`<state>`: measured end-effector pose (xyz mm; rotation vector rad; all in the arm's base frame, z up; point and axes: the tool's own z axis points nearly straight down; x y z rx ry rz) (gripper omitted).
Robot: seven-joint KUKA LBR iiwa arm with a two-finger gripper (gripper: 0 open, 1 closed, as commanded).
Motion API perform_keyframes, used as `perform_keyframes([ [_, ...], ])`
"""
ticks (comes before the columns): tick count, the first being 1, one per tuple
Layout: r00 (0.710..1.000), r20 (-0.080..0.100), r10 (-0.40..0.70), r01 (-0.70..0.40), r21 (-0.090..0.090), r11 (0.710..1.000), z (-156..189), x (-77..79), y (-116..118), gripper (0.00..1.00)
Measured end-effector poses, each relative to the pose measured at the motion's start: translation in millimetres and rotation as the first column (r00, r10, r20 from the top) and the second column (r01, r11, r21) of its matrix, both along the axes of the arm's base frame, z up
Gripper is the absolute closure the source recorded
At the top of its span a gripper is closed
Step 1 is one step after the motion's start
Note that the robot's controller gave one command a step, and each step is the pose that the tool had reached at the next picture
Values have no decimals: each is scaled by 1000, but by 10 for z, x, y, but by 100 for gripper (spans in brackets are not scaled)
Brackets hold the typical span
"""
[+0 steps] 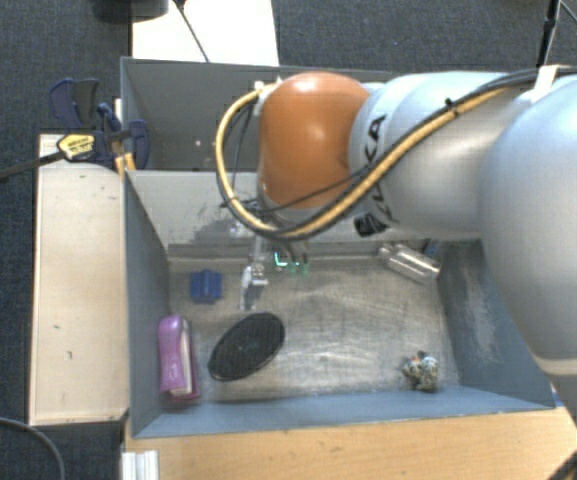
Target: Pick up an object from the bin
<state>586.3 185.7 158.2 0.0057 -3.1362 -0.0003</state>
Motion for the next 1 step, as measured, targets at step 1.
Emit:
perform_keyframes([
  [1,969,11,-246,246,2,969,-871,78,558,0],
])
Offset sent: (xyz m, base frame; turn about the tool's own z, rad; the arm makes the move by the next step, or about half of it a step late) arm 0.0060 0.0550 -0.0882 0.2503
